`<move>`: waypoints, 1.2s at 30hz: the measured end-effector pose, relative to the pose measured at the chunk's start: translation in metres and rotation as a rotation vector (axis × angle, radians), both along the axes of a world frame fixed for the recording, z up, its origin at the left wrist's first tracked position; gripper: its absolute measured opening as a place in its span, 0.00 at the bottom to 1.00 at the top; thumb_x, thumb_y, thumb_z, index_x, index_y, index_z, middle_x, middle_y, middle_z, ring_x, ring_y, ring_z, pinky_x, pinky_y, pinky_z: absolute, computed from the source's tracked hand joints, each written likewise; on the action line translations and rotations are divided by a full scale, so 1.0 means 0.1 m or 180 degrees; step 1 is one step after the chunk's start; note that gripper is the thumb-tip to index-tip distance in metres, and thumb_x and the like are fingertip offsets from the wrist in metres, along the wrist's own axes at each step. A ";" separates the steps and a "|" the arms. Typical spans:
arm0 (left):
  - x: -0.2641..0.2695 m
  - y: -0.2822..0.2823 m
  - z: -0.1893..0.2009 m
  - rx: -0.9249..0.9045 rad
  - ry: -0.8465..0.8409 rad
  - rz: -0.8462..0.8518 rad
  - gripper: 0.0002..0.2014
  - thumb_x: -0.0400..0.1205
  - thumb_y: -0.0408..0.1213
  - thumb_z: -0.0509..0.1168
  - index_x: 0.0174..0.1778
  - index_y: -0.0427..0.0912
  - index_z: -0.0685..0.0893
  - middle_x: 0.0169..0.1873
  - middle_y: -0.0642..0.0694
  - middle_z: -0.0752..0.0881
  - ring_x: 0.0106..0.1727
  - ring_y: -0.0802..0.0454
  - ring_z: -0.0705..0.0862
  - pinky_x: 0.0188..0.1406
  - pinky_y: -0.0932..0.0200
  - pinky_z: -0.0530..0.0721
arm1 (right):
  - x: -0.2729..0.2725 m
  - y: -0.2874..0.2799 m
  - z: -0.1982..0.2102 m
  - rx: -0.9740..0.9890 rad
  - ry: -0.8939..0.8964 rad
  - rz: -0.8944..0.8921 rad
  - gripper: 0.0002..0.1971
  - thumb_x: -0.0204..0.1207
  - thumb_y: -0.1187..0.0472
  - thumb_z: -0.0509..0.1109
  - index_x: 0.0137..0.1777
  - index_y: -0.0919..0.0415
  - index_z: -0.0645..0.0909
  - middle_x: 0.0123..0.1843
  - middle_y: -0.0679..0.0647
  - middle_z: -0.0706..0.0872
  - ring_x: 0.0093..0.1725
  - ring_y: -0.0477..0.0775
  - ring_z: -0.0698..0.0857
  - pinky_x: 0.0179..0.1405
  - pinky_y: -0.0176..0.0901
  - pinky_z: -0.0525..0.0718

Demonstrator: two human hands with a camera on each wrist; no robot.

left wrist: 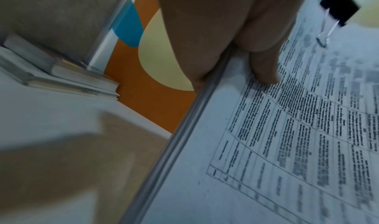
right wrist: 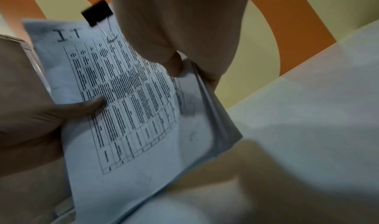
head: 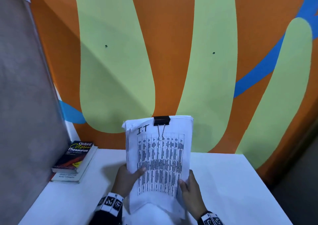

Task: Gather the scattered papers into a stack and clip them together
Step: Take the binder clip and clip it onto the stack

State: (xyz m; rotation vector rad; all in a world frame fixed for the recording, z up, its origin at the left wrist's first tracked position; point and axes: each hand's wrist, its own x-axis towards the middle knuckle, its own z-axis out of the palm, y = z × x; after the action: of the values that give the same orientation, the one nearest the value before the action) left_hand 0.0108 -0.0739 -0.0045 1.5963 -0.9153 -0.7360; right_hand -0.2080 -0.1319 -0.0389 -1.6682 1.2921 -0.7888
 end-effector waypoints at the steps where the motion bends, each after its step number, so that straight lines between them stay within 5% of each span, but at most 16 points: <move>1: 0.04 0.03 0.02 -0.0031 -0.0005 0.0020 0.14 0.70 0.37 0.78 0.26 0.42 0.79 0.18 0.51 0.82 0.23 0.57 0.80 0.25 0.66 0.76 | 0.04 0.00 0.06 0.0027 -0.0003 0.0005 0.32 0.80 0.45 0.61 0.77 0.66 0.62 0.48 0.69 0.81 0.53 0.66 0.81 0.49 0.47 0.77; 3: 0.12 0.13 0.05 -0.0068 -0.0044 0.0025 0.11 0.71 0.36 0.76 0.31 0.46 0.79 0.18 0.57 0.83 0.27 0.61 0.80 0.30 0.69 0.79 | 0.13 0.00 0.15 -0.0073 -0.0215 0.0096 0.09 0.81 0.66 0.64 0.59 0.60 0.73 0.42 0.72 0.77 0.42 0.59 0.80 0.39 0.45 0.74; 4: 0.19 0.21 0.04 -0.0037 -0.0079 0.0029 0.09 0.72 0.37 0.75 0.37 0.47 0.80 0.22 0.59 0.84 0.32 0.62 0.81 0.37 0.66 0.81 | 0.20 0.00 0.15 -0.0100 -0.0323 0.0154 0.06 0.79 0.69 0.64 0.51 0.59 0.74 0.38 0.70 0.75 0.36 0.53 0.76 0.34 0.42 0.71; 6: 0.27 0.38 -0.05 0.0149 -0.0126 -0.0015 0.14 0.75 0.39 0.73 0.54 0.48 0.79 0.43 0.59 0.86 0.47 0.60 0.83 0.55 0.57 0.80 | 0.28 0.02 0.09 0.0013 -0.0472 0.0162 0.07 0.77 0.73 0.64 0.46 0.60 0.76 0.33 0.69 0.77 0.29 0.49 0.72 0.29 0.39 0.69; 8: 0.37 0.56 -0.26 0.0539 -0.0338 -0.0036 0.24 0.77 0.43 0.70 0.68 0.46 0.72 0.61 0.49 0.83 0.63 0.50 0.81 0.67 0.51 0.76 | 0.36 0.06 -0.04 0.0203 -0.0559 0.0099 0.05 0.76 0.74 0.64 0.46 0.65 0.77 0.30 0.66 0.75 0.26 0.50 0.70 0.26 0.38 0.69; 12: 0.34 0.76 -0.66 0.1230 -0.0519 -0.0181 0.29 0.83 0.36 0.62 0.79 0.39 0.60 0.77 0.41 0.69 0.77 0.45 0.68 0.78 0.52 0.64 | 0.34 0.17 -0.35 0.0531 -0.0292 -0.0190 0.05 0.73 0.74 0.68 0.40 0.66 0.79 0.24 0.55 0.74 0.23 0.50 0.71 0.27 0.38 0.71; 16: 0.18 0.76 -0.82 0.1452 -0.0749 -0.0551 0.30 0.85 0.33 0.58 0.81 0.42 0.52 0.82 0.45 0.58 0.81 0.49 0.60 0.77 0.61 0.57 | 0.21 0.24 -0.58 0.1117 -0.0034 -0.0633 0.09 0.68 0.70 0.75 0.48 0.69 0.84 0.35 0.63 0.89 0.35 0.60 0.86 0.44 0.53 0.85; 19: 0.09 0.75 -0.91 0.1552 -0.0883 -0.0683 0.34 0.84 0.37 0.59 0.82 0.46 0.47 0.83 0.47 0.54 0.81 0.52 0.59 0.76 0.65 0.55 | 0.08 0.30 -0.60 0.0913 0.0365 -0.0644 0.19 0.68 0.63 0.76 0.59 0.63 0.78 0.52 0.65 0.88 0.45 0.59 0.85 0.53 0.48 0.83; 22: 0.01 0.73 -0.88 0.1590 -0.1356 -0.0963 0.46 0.79 0.49 0.66 0.82 0.48 0.39 0.83 0.46 0.53 0.82 0.48 0.55 0.80 0.56 0.55 | -0.08 0.39 -0.69 0.0131 0.1135 0.0060 0.44 0.60 0.33 0.73 0.71 0.60 0.74 0.66 0.61 0.81 0.54 0.65 0.83 0.54 0.54 0.84; 24: -0.01 0.76 -0.81 0.1818 -0.1864 -0.1295 0.55 0.69 0.64 0.68 0.82 0.54 0.38 0.82 0.45 0.50 0.82 0.43 0.53 0.81 0.48 0.57 | -0.20 0.43 -0.81 -0.0211 0.1875 0.0568 0.51 0.49 0.19 0.69 0.72 0.47 0.74 0.74 0.49 0.68 0.64 0.62 0.77 0.61 0.61 0.82; 25: -0.02 0.79 -0.79 0.2000 -0.2073 -0.1503 0.58 0.64 0.69 0.69 0.82 0.58 0.40 0.83 0.43 0.45 0.83 0.41 0.51 0.81 0.45 0.56 | -0.22 0.48 -0.77 -0.0328 0.2035 0.0724 0.45 0.50 0.19 0.69 0.69 0.36 0.73 0.75 0.46 0.63 0.66 0.60 0.76 0.62 0.63 0.81; 27: -0.03 0.85 -0.78 0.2325 -0.2388 -0.1893 0.57 0.61 0.67 0.73 0.80 0.65 0.45 0.82 0.41 0.36 0.83 0.37 0.50 0.79 0.42 0.58 | -0.24 0.65 -0.64 -0.0412 0.1902 0.0756 0.13 0.69 0.30 0.62 0.52 0.27 0.73 0.71 0.47 0.68 0.55 0.63 0.87 0.42 0.59 0.89; 28: -0.03 0.87 -0.78 0.2354 -0.2522 -0.1994 0.54 0.63 0.64 0.74 0.79 0.66 0.47 0.82 0.40 0.35 0.82 0.37 0.51 0.78 0.41 0.61 | -0.24 0.71 -0.58 -0.0200 0.1994 0.0819 0.08 0.69 0.35 0.59 0.46 0.30 0.73 0.66 0.49 0.71 0.47 0.62 0.90 0.30 0.51 0.88; 30: -0.04 0.87 -0.80 0.2334 -0.2620 -0.2051 0.51 0.63 0.62 0.74 0.78 0.66 0.51 0.82 0.38 0.36 0.82 0.36 0.50 0.77 0.38 0.62 | -0.23 0.71 -0.68 -0.0060 0.2278 0.0912 0.13 0.57 0.36 0.59 0.43 0.32 0.73 0.62 0.49 0.73 0.43 0.57 0.91 0.23 0.42 0.85; 33: -0.04 0.81 -0.79 0.2470 -0.2521 -0.2157 0.54 0.61 0.60 0.76 0.79 0.65 0.50 0.81 0.35 0.35 0.82 0.31 0.44 0.78 0.32 0.58 | -0.29 0.63 -0.76 -0.0347 0.2813 0.1489 0.21 0.52 0.37 0.65 0.48 0.35 0.72 0.66 0.53 0.71 0.61 0.62 0.86 0.39 0.50 0.87; 36: -0.05 0.73 -0.71 0.2547 -0.2586 -0.2239 0.57 0.62 0.55 0.78 0.79 0.64 0.45 0.81 0.36 0.33 0.82 0.31 0.41 0.80 0.32 0.53 | -0.31 0.48 -0.58 -0.0473 0.2872 0.1882 0.34 0.49 0.35 0.65 0.60 0.39 0.71 0.74 0.55 0.63 0.76 0.63 0.66 0.65 0.55 0.75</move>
State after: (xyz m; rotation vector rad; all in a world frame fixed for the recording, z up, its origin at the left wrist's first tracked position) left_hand 0.0058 -0.0009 -0.0756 2.3715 -2.0147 -1.0234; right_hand -0.2392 -0.0836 -0.0970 -2.4872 1.1739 0.2839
